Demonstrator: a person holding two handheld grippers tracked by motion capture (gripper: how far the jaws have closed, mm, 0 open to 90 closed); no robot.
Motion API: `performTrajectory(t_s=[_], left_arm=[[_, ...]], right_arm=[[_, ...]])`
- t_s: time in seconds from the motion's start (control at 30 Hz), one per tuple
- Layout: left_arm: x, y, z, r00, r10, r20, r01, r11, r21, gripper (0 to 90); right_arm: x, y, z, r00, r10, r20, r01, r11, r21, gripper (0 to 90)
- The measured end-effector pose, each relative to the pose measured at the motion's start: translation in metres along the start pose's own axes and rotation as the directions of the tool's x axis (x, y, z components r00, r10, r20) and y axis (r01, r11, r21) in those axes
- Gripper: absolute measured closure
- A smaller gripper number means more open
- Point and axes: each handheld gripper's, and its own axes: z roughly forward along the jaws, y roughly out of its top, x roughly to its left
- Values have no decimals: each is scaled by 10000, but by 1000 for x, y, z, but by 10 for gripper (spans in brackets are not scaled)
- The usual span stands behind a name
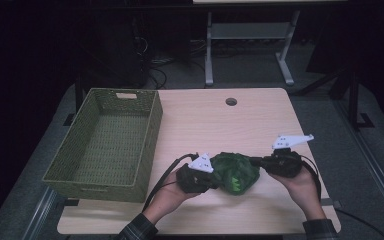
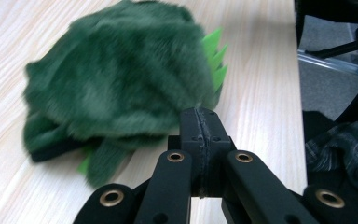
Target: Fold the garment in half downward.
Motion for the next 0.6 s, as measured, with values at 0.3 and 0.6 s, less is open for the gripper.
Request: performTrajectory(t_s=[0.3,0.6], left_arm=[[-17,11,26,9970,409,654,-422,9989,187,897],[-9,6,52,9990,281,340,-304,9972,680,897]], right_arm=[[-31,21,35,9996,294,42,-296,9985,465,899],[-52,22,67,9968,739,-312,-704,9924,1006,899]])
